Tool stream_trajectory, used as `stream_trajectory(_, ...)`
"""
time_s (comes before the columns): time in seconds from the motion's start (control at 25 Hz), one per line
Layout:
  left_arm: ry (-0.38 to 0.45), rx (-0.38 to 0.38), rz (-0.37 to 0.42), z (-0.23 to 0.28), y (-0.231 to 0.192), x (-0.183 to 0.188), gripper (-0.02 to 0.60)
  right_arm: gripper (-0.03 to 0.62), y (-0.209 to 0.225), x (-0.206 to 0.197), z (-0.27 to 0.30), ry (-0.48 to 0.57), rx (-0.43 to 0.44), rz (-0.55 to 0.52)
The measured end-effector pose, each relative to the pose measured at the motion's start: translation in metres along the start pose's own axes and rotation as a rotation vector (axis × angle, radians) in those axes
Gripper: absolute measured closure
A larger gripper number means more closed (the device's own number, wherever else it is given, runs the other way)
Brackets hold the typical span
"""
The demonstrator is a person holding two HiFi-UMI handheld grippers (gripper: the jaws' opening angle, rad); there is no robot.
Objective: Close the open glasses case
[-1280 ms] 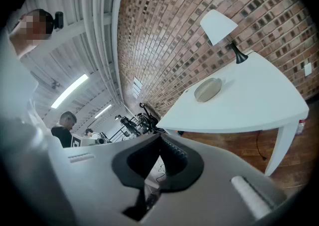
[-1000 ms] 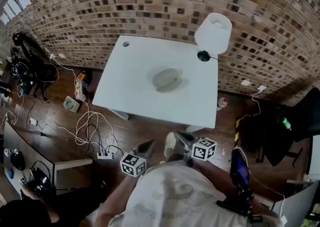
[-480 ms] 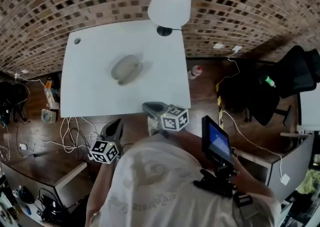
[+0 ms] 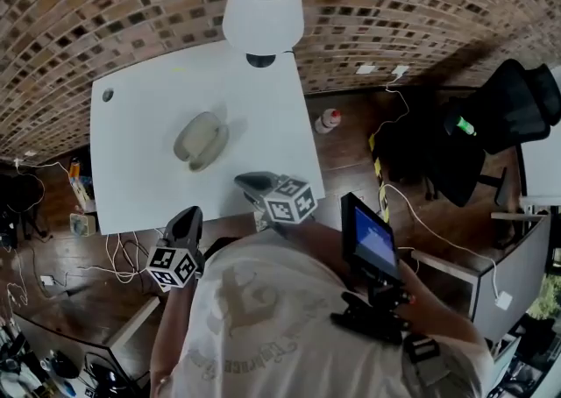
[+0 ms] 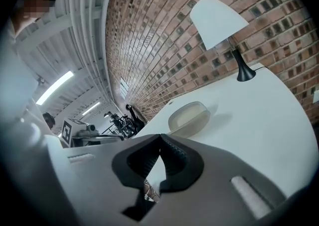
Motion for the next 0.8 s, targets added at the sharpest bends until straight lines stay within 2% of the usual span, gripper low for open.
stream_trajectory(0.4, -0.012, 0.004, -0.006, 0.007, -0.012, 0.006, 0.575, 0.586, 0.007, -0.01, 0.014, -0.064, 0.0, 0.028)
stream_trajectory(0.56, -0.027, -0.049, 0.0, 0.01, -0.023, 0.001, 0.575, 0.586, 0.004, -0.014, 0.022, -0.056, -0.03, 0.036)
stream_trajectory(0.8, -0.054, -0.16, 0.025, 0.02, -0.048, 0.007, 0.575, 0.586, -0.005, -0.001, 0.04, 0.017, -0.089, 0.041)
Point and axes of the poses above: the fingertips, and each gripper's own axes: z forward along the fingers, y to its right, x out of its top, the point moved 6 cm from there along -z, backward along the fingers, and after that the axes turned 11 degrees about z, right-handed, at the moved point
